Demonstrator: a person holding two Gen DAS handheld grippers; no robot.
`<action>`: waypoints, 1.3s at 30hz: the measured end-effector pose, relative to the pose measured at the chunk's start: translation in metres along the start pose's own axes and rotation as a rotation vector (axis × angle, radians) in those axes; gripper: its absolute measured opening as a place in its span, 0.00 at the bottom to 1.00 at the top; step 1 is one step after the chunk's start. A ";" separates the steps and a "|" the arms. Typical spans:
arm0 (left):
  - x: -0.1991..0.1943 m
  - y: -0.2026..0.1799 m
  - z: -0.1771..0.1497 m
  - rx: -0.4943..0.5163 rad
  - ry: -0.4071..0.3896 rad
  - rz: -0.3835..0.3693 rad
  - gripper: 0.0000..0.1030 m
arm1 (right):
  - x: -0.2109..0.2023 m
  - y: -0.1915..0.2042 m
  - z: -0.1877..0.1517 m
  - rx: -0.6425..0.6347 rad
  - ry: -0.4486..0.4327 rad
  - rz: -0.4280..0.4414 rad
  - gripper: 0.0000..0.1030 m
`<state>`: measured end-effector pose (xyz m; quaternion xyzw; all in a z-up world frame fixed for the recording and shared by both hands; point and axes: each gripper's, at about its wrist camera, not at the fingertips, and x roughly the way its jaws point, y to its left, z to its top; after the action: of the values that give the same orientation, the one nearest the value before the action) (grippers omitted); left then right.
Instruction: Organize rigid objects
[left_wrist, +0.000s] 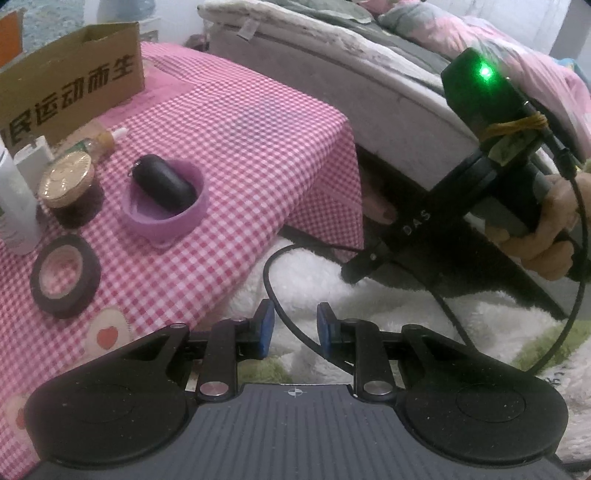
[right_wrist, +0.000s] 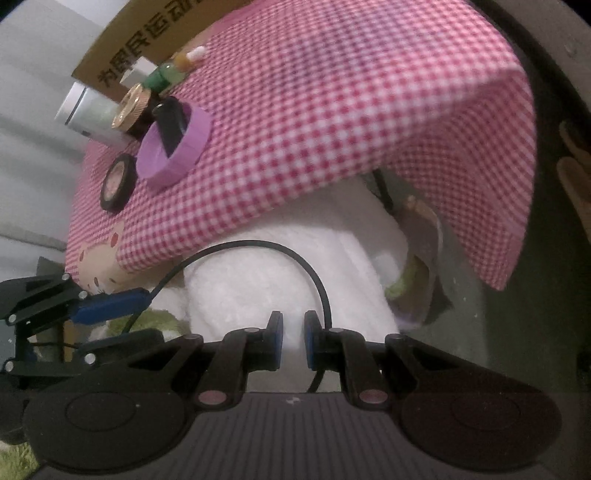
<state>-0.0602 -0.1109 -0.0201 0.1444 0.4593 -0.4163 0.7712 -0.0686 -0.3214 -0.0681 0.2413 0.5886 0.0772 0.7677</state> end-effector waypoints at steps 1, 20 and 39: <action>0.001 0.001 0.001 -0.002 -0.001 0.000 0.23 | -0.001 -0.001 0.001 0.003 -0.011 -0.001 0.13; -0.013 0.054 0.032 -0.137 -0.142 0.157 0.26 | -0.023 0.028 0.081 -0.084 -0.321 0.265 0.14; 0.016 0.068 0.057 -0.160 -0.116 0.207 0.26 | 0.025 0.072 0.120 -0.176 -0.253 0.252 0.15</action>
<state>0.0301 -0.1124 -0.0137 0.1048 0.4284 -0.3044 0.8443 0.0638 -0.2822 -0.0333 0.2530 0.4436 0.1930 0.8378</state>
